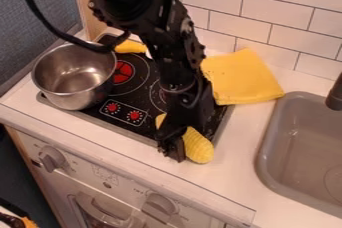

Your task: Moved the yellow object to the lower right corner of the stove

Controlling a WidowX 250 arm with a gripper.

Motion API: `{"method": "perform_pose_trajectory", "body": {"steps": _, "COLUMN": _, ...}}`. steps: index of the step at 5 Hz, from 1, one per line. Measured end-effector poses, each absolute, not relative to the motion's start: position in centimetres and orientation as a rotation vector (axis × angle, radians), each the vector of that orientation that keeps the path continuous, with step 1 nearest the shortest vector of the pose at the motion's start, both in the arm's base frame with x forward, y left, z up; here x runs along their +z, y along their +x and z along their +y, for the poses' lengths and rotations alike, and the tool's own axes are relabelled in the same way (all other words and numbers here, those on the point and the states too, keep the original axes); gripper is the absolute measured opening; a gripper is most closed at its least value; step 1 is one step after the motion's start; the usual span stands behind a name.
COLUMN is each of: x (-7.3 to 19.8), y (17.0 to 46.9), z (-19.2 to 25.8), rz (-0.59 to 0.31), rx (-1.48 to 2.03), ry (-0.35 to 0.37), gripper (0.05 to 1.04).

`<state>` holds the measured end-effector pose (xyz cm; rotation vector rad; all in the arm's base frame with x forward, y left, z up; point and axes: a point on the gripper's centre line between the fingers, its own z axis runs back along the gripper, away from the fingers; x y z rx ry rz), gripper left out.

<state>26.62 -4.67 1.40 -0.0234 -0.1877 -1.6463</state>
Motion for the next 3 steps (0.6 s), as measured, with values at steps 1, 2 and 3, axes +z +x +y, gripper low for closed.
{"method": "perform_pose_trajectory", "body": {"steps": 1, "x": 3.0, "y": 27.1, "z": -4.7, "rz": -0.197, "rx": -1.675, "ry": -0.001, "gripper": 1.000}}
{"method": "perform_pose_trajectory", "body": {"steps": 2, "x": 6.1, "y": 28.0, "z": -5.6, "rz": -0.180, "rx": -1.736, "ry": 0.023, "gripper": 1.000}}
{"method": "perform_pose_trajectory", "body": {"steps": 3, "x": 8.8, "y": 28.2, "z": -6.1, "rz": -0.196, "rx": -1.779, "ry": 0.036, "gripper": 1.000}}
